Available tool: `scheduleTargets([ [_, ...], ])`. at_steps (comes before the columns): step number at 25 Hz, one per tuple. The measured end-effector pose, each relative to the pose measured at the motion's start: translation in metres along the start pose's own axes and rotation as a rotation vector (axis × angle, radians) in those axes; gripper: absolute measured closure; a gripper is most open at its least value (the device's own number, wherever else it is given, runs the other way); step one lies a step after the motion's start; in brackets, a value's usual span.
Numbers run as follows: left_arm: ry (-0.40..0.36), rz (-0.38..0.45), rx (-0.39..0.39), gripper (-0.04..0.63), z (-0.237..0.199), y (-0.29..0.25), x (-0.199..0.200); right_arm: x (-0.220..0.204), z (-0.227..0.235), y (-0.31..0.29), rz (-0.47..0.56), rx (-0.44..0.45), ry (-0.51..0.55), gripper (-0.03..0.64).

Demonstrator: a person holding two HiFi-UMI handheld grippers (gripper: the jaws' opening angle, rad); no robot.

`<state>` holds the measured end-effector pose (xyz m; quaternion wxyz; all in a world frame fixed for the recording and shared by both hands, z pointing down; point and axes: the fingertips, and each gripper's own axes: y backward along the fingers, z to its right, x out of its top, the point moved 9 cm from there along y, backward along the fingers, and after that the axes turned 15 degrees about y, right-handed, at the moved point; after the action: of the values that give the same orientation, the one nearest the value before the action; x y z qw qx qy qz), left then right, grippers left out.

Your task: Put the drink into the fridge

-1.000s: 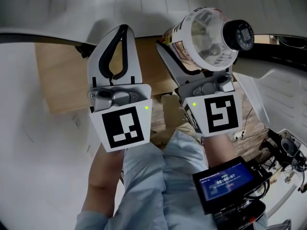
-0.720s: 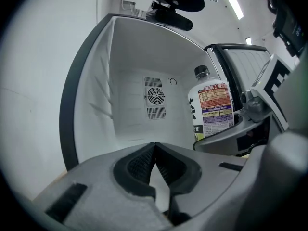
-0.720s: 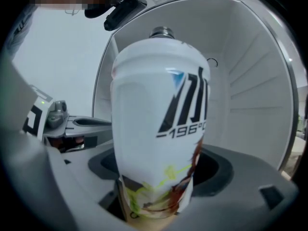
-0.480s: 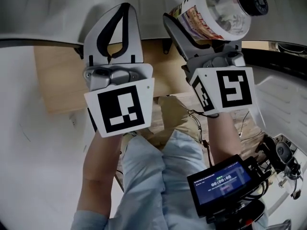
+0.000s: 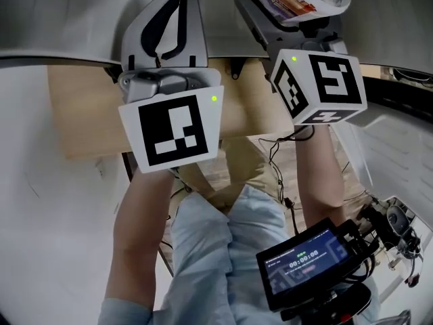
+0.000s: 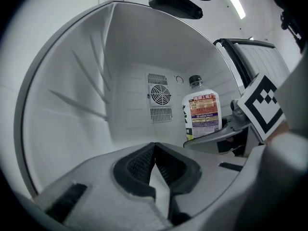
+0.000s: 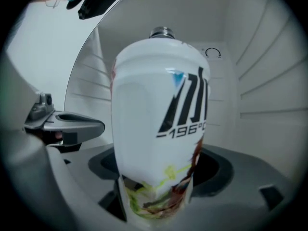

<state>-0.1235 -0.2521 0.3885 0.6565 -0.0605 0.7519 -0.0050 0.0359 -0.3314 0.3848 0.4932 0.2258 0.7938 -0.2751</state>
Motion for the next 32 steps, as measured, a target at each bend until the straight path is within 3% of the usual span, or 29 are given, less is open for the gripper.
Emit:
scheduleTargets([
  [6, -0.016, 0.051, -0.009, 0.586, -0.003, -0.020, 0.007, 0.003, 0.003, -0.013, 0.019, 0.011, 0.009, 0.212],
  [18, -0.016, 0.065, 0.009, 0.587, -0.015, -0.034, 0.000, -0.010, 0.001, -0.039, -0.019, 0.039, -0.012, 0.209],
  [24, 0.001, 0.056, 0.006, 0.586, -0.019, -0.035, -0.002, -0.012, 0.002, -0.045, 0.010, 0.027, -0.042, 0.200],
  [32, -0.001, 0.054, -0.004, 0.586, -0.015, -0.033, -0.002, -0.022, 0.002, -0.043, -0.008, 0.019, -0.050, 0.123],
])
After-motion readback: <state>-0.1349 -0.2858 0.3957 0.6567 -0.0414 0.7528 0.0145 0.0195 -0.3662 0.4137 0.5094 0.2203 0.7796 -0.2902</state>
